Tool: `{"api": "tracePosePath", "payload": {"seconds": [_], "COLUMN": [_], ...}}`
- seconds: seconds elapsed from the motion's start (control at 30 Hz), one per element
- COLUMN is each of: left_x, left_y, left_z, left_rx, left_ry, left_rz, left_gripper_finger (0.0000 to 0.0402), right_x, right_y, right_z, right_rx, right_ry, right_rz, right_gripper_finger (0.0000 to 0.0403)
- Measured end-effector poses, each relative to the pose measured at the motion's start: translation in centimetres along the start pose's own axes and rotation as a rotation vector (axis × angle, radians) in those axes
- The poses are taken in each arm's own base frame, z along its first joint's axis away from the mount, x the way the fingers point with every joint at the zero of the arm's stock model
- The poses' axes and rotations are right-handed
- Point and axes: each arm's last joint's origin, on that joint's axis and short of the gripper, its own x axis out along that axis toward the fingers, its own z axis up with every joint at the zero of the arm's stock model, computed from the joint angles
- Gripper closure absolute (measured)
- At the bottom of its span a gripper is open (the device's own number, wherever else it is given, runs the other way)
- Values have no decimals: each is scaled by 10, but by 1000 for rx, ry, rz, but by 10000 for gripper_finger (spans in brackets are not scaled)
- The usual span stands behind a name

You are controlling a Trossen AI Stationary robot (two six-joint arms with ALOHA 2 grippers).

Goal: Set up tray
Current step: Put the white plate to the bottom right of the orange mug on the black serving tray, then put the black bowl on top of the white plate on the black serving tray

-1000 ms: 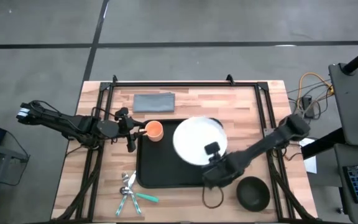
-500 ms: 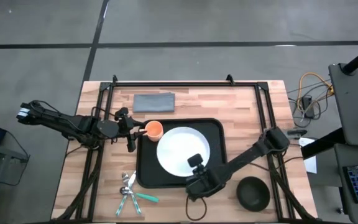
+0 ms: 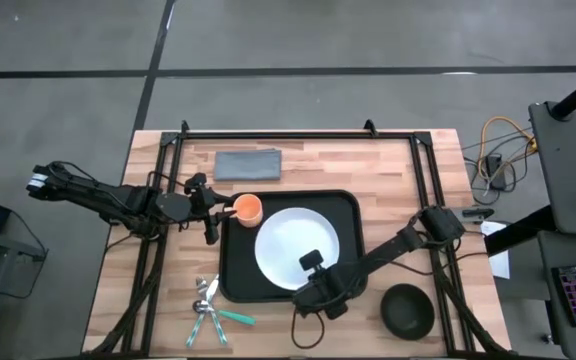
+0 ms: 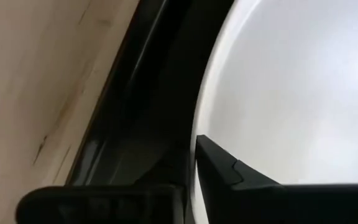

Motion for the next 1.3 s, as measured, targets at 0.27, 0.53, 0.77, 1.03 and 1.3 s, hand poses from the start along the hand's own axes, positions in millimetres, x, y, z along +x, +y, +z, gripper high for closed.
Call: {"api": "tracePosePath", "payload": {"seconds": [0.27,0.53,0.77,1.03,1.3], "left_x": [0,0,0,0,0], "left_y": [0,-1,-1,-1,-1], "left_z": [0,0,-1,-2,-4], "left_rx": [-7,-6,-4,4,12], "left_ry": [1,12,12,26,42], "left_rz": [-6,-48,-48,-47,-44], "left_gripper_finger": [257,257,257,257,257], "right_x": [3,-17,-63,-112,-138], "right_y": [-15,-20,-16,26,83], "right_z": [3,0,-11,-48,-71], "right_rx": [48,96,191,452,720], "right_ry": [-29,-56,-91,-38,-39], "right_rz": [-76,17,74,107,176], "right_gripper_finger": [336,309,283,245,235]}}
